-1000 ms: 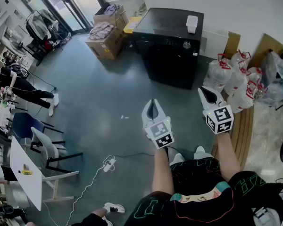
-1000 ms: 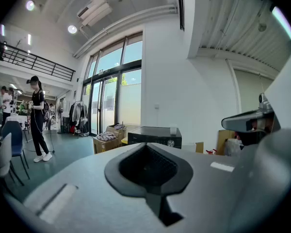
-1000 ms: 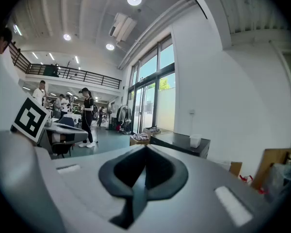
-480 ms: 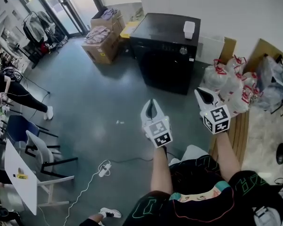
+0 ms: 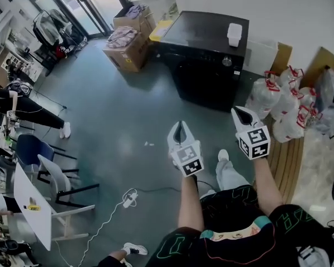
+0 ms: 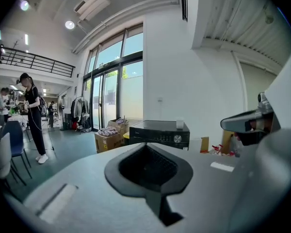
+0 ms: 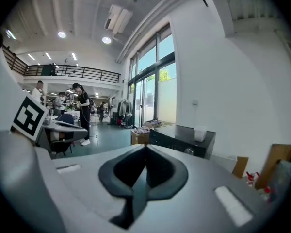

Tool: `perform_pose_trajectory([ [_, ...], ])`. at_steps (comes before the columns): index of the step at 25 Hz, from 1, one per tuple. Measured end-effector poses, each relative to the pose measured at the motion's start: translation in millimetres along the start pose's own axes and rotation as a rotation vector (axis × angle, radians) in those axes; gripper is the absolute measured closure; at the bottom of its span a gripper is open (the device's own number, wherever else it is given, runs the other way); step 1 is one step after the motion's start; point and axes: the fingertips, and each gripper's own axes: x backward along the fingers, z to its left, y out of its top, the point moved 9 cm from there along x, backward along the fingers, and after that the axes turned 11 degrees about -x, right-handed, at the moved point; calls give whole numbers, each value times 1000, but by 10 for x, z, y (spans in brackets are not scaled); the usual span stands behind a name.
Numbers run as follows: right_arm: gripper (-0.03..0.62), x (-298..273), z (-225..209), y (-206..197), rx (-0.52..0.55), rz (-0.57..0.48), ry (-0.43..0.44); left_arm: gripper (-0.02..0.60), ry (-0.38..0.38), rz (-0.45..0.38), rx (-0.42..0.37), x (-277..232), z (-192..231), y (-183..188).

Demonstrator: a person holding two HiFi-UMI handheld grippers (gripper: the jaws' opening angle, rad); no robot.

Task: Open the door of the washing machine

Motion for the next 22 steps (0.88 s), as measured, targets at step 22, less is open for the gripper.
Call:
perform_pose_trajectory([
  [22, 591, -2577, -1486, 247, -42, 165, 112, 571, 27, 203, 0, -2619, -359, 113],
])
